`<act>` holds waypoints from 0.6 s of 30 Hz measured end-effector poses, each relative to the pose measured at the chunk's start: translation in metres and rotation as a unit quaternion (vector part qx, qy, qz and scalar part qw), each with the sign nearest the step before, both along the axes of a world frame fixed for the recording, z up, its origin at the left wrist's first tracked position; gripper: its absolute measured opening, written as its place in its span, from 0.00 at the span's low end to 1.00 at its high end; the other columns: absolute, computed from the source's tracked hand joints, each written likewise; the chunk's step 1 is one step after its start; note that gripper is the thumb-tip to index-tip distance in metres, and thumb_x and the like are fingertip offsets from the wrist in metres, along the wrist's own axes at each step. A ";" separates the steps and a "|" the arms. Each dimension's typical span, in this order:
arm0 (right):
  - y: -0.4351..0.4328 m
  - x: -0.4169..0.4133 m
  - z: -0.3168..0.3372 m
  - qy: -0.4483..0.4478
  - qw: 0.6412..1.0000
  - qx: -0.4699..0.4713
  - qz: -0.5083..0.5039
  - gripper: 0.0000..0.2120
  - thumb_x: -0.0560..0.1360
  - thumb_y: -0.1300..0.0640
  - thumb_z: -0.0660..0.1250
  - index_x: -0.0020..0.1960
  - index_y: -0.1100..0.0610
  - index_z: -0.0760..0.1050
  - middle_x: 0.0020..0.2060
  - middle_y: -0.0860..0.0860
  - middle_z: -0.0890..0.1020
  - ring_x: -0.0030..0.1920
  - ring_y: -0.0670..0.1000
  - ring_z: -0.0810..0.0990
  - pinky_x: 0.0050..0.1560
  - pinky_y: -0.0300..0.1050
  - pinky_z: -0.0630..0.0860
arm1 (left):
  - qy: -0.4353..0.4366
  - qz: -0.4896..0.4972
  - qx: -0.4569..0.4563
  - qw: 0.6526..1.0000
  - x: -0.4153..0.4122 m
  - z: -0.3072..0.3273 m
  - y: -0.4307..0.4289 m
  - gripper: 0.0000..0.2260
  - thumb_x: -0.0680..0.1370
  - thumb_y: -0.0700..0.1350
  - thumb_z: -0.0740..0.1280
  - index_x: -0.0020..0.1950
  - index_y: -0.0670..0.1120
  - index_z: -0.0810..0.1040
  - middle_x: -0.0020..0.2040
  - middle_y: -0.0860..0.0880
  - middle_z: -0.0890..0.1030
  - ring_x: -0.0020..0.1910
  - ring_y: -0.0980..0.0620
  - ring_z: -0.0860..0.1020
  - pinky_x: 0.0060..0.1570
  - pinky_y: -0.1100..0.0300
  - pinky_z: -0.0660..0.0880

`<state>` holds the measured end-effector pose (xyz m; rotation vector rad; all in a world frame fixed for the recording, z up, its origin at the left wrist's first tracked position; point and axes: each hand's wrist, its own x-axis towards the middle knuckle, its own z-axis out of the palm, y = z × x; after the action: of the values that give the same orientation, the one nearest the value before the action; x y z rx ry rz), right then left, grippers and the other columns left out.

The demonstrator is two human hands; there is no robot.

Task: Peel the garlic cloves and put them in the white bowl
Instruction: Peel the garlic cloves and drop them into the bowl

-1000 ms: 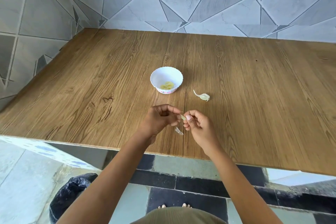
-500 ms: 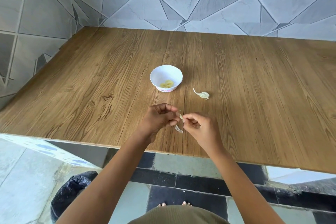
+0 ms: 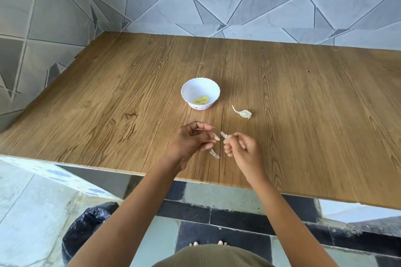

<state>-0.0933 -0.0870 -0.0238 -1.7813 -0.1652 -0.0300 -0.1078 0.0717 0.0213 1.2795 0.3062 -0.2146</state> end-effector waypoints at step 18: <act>0.008 -0.004 -0.019 -0.198 0.909 -0.367 0.005 0.22 0.76 0.50 0.56 0.62 0.61 0.75 0.57 0.56 0.80 0.60 0.56 0.77 0.63 0.56 0.72 | -0.051 0.073 0.166 0.982 0.003 -0.017 0.019 0.03 0.73 0.33 0.70 0.45 0.40 0.81 0.43 0.41 0.82 0.41 0.50 0.81 0.43 0.63 0.79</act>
<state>-0.0972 -0.0787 -0.0429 -2.5138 -0.5334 -0.3673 -0.1044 0.0910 0.0044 1.5836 0.3566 0.0310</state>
